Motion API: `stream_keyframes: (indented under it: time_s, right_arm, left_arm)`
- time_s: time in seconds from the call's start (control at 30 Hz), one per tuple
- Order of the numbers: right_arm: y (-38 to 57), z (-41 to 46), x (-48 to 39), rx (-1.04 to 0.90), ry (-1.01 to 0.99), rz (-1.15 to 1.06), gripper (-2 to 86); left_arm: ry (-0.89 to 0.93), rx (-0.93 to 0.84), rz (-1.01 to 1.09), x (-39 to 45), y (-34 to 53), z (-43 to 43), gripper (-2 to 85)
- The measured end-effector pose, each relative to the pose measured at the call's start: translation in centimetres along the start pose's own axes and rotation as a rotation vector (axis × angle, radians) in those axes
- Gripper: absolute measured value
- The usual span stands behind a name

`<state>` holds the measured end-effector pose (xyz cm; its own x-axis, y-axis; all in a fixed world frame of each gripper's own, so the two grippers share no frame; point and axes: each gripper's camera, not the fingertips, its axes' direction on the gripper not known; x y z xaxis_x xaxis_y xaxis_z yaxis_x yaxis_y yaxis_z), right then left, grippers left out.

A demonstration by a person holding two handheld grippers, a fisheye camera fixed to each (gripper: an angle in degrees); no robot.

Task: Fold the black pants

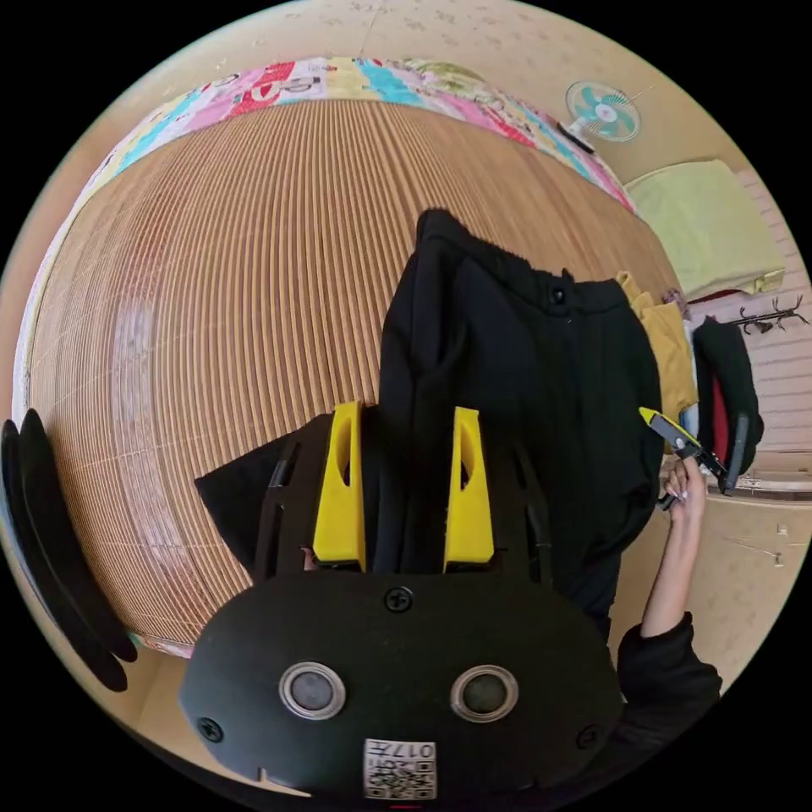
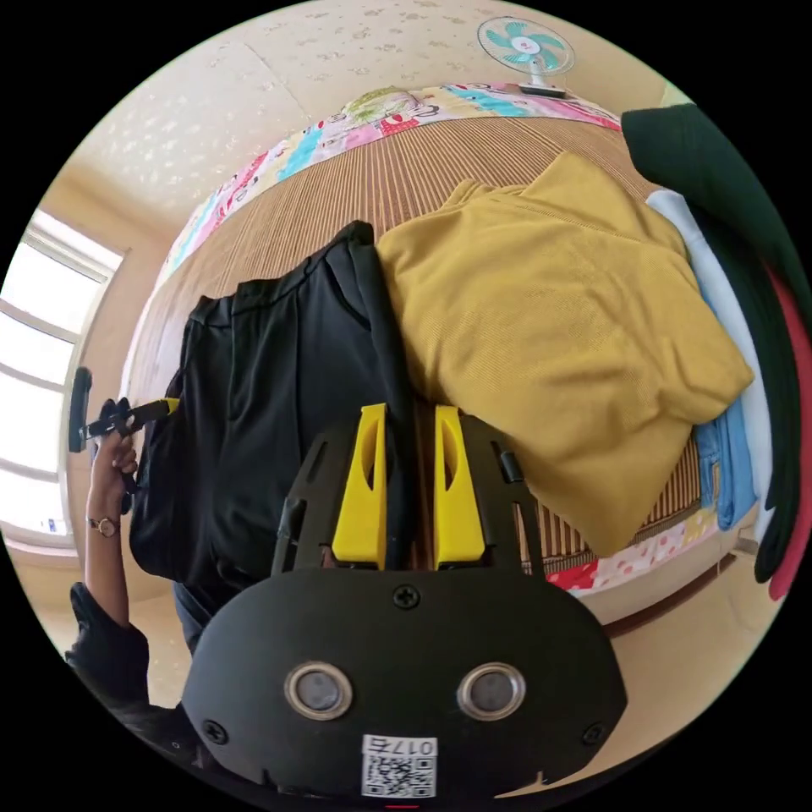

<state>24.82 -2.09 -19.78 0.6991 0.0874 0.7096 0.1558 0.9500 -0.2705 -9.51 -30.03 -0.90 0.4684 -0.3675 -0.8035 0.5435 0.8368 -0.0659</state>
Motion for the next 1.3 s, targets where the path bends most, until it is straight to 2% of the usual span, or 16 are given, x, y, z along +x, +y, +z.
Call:
stream_keyframes:
  time_s: [0.13,0.27,0.33,0.47,0.53,0.6,0.67,0.73,0.87,0.93,1.03,1.1,1.13,1.2,1.27,1.3]
  right_arm:
    - [4.5,0.9,-5.3,0.062,0.129,-0.12,3.9]
    - [10.9,-5.3,-10.3,0.43,0.169,-0.142,3.1]
    - [11.9,-7.5,-13.9,0.573,0.256,-0.189,2.9]
    - [8.7,-14.4,-21.2,0.943,0.296,-0.268,3.1]
    - [3.4,-17.0,-23.2,1.028,0.282,-0.279,3.4]
    - [-8.3,-18.3,-25.6,0.904,0.291,-0.279,4.1]
    - [-15.0,-17.0,-25.9,0.762,0.289,-0.236,4.9]
    - [-16.3,-15.3,-25.7,0.662,0.238,-0.243,6.1]
    - [-7.1,-7.4,-25.4,0.526,0.009,-0.438,8.5]
    - [-2.0,-1.7,-25.1,0.393,-0.095,-0.495,9.7]
    - [7.7,7.7,-25.6,0.179,-0.302,-0.578,12.5]
    - [16.2,13.9,-28.3,0.025,-0.427,-0.691,13.9]
    - [18.1,15.5,-29.2,-0.012,-0.407,-0.714,14.1]
    - [24.3,21.4,-31.3,-0.059,-0.126,-0.807,13.2]
    - [26.9,20.7,-30.6,0.059,-0.014,-0.88,9.6]
    - [26.4,19.1,-29.4,0.053,0.024,-0.856,7.1]
  left_arm:
    - [0.021,0.174,0.02,3.8,7.0,-2.0,5.3]
    - [-0.006,0.485,0.093,6.8,16.1,-9.2,4.6]
    - [-0.124,0.706,0.088,9.4,20.4,-15.1,4.6]
    - [-0.105,0.935,0.093,9.5,18.8,-24.5,4.8]
    - [-0.119,1.043,0.09,8.5,12.7,-30.0,5.2]
    - [-0.158,1.015,0.059,7.2,5.9,-33.0,6.4]
    - [-0.134,0.922,0.005,4.5,0.2,-34.4,7.8]
    - [-0.018,0.837,-0.047,0.3,-1.7,-34.0,10.0]
    - [0.074,0.687,0.069,-3.8,1.8,-28.0,11.4]
    - [0.033,0.473,0.143,-5.7,4.9,-20.8,12.5]
    - [-0.052,0.327,0.107,-8.4,10.7,-13.1,13.6]
    - [0.003,0.289,0.053,-10.3,13.7,-9.9,13.7]
    - [0.071,0.256,0.016,-11.4,14.8,-8.2,13.7]
    - [0.141,0.206,-0.047,-12.8,15.7,-6.1,13.7]
    - [0.19,0.182,-0.056,-13.0,15.9,-5.0,13.7]
    - [0.207,0.178,-0.033,-12.5,15.7,-4.7,13.6]
